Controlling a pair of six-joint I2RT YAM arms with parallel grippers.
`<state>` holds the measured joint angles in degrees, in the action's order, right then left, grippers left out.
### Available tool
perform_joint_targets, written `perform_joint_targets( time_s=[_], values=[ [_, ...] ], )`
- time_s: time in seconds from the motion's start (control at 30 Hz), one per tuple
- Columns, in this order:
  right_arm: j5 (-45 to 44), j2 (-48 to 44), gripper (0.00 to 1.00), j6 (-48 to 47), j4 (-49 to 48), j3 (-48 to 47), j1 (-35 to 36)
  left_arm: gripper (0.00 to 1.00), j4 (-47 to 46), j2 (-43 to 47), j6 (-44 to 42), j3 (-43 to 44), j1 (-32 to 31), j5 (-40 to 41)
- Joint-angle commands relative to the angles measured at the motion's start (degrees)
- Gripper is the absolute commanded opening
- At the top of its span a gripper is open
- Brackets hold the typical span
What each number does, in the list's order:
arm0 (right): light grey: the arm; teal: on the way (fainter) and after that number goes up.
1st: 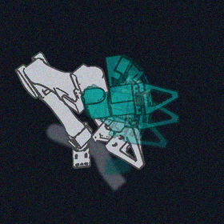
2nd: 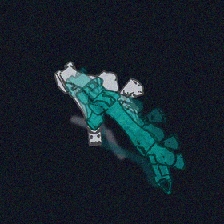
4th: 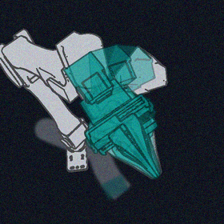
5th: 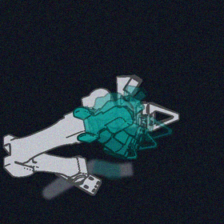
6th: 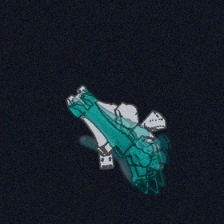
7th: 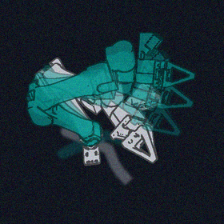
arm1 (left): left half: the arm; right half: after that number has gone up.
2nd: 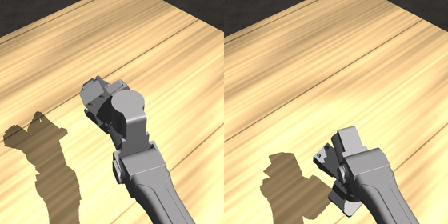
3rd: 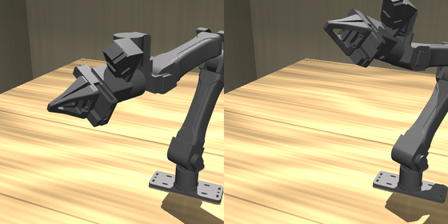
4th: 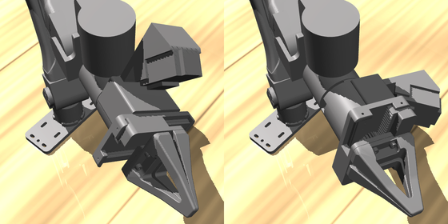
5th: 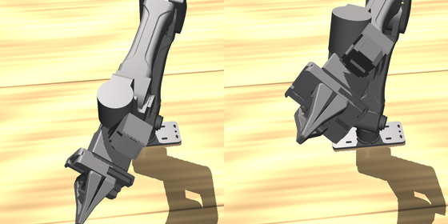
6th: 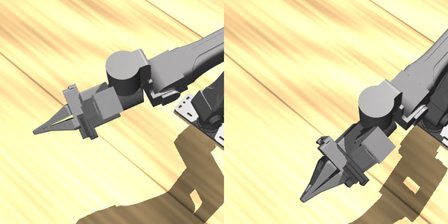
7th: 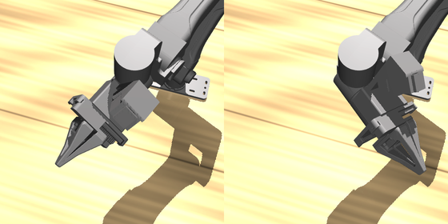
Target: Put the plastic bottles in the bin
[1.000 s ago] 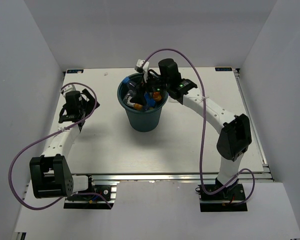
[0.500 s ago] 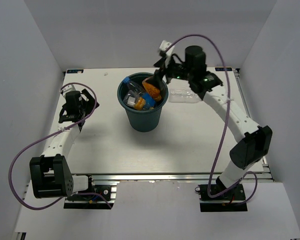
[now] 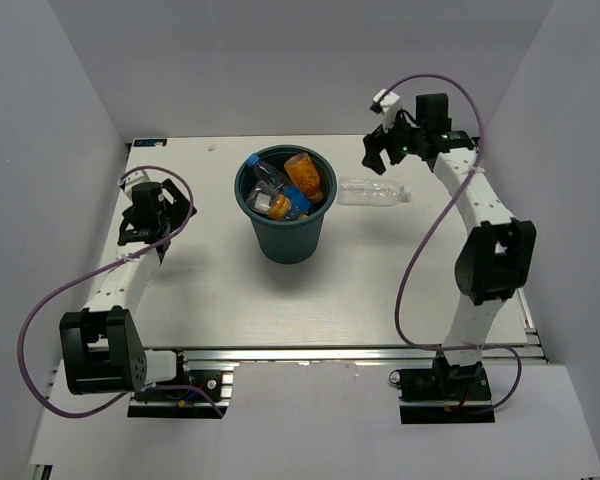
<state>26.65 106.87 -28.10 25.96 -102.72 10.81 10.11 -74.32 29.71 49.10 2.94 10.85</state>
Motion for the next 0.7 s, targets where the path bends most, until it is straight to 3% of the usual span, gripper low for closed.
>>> perform_joint_targets(
  time_s=[0.0,0.33,0.6,0.63,0.67],
  values=[
    [-2.12,5.53,0.89,-10.21,9.89,-6.52,0.71,0.98,0.26,-0.99,-0.8,0.91,0.4,0.84],
    [-11.98,22.58,0.89,-18.3,13.07,-14.09,3.16,0.98,0.97,-3.54,-1.68,2.14,0.31,0.58],
    [-12.68,29.79,0.89,-15.5,9.92,-14.0,4.04,0.98,0.88,-4.95,-1.94,2.58,0.31,0.49],
    [-12.68,30.06,0.89,-14.8,9.47,-14.26,4.05,0.98,0.79,-5.13,-2.03,2.67,0.4,0.4],
    [-12.68,30.24,0.79,-13.05,9.03,-14.79,4.22,0.98,1.05,-5.3,-2.12,2.75,0.4,0.22]
  ],
)
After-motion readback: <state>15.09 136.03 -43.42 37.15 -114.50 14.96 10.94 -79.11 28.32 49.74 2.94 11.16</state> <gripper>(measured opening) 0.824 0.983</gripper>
